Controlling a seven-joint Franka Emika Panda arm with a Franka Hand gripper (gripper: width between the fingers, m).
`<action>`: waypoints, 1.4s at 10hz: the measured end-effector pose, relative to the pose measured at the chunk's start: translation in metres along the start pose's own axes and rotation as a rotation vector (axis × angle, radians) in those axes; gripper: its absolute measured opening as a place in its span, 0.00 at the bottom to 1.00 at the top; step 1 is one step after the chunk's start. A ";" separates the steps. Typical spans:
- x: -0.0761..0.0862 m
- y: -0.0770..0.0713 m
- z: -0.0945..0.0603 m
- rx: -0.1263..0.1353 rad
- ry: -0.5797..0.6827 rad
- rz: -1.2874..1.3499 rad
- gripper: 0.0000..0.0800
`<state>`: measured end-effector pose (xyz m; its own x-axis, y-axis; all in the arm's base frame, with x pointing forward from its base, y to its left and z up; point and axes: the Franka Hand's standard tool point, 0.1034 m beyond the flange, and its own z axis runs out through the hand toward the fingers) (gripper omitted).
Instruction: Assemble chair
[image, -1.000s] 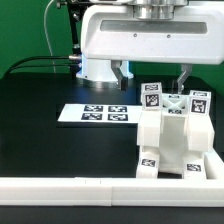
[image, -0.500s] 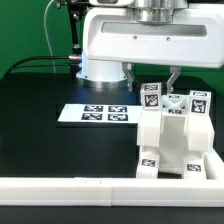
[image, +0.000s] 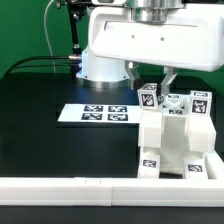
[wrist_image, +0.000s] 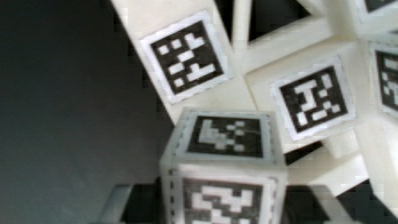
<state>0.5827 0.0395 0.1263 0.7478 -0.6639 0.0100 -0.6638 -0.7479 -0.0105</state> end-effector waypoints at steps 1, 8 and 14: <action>0.000 0.000 -0.001 -0.003 0.003 0.132 0.35; 0.004 -0.006 0.000 0.010 0.010 0.733 0.35; 0.001 -0.017 0.000 0.047 0.045 0.280 0.80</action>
Offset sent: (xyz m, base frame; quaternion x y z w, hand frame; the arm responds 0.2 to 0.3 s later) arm 0.0060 0.0054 0.0016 -0.0466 0.0125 0.3159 0.9476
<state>0.5949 0.0520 0.1264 0.5337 -0.8445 0.0450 -0.8419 -0.5356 -0.0653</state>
